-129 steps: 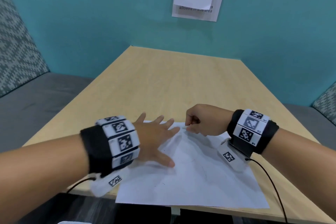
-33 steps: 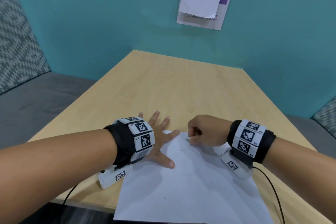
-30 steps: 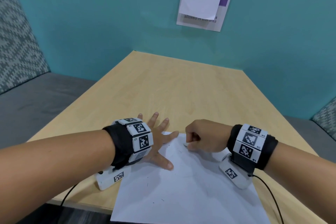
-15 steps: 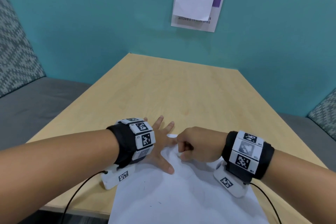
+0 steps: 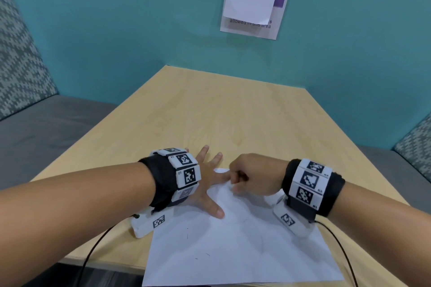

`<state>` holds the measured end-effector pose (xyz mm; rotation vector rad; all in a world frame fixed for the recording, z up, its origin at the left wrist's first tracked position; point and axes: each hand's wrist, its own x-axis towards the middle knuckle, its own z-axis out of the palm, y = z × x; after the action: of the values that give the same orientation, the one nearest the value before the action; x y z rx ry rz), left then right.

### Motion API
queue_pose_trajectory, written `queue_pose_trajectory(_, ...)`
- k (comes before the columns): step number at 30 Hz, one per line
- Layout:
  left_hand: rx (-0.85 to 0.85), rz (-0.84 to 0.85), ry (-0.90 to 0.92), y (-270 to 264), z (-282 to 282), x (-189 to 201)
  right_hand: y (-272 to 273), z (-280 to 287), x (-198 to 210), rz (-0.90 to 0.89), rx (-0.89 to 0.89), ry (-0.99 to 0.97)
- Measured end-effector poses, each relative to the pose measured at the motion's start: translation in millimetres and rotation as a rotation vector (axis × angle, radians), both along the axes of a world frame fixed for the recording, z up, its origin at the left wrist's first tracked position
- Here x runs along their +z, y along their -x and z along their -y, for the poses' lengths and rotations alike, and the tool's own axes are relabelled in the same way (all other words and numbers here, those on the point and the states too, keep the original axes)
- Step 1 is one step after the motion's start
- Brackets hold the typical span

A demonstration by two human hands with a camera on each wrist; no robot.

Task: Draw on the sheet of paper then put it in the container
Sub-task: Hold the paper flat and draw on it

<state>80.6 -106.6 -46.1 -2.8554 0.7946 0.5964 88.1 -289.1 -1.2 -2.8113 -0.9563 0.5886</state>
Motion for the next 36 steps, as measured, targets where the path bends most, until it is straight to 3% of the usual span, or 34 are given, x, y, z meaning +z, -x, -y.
queue_pose_trajectory(3,0.001,-0.014,0.006,3,1,3,11,-6,-5,-0.06,0.063,0.009)
queue_pose_trajectory(7,0.01,-0.002,0.008,2,1,0,-6,6,3,0.029,-0.039,0.019)
queue_pose_trajectory(11,0.004,0.005,0.008,3,2,1,13,-4,-5,-0.055,0.088,-0.006)
queue_pose_trajectory(15,0.011,0.0,-0.002,2,3,1,-6,6,6,0.02,-0.028,0.019)
queue_pose_trajectory(19,0.008,-0.001,0.002,2,2,1,15,-5,-8,-0.08,0.09,-0.015)
queue_pose_trajectory(23,0.002,0.007,-0.004,1,1,-1,0,7,3,0.013,-0.017,0.006)
queue_pose_trajectory(27,-0.015,-0.01,0.005,2,1,4,20,-1,-1,-0.063,0.08,-0.021)
queue_pose_trajectory(36,-0.012,0.064,-0.038,17,-4,6,12,3,-3,-0.025,0.005,-0.046)
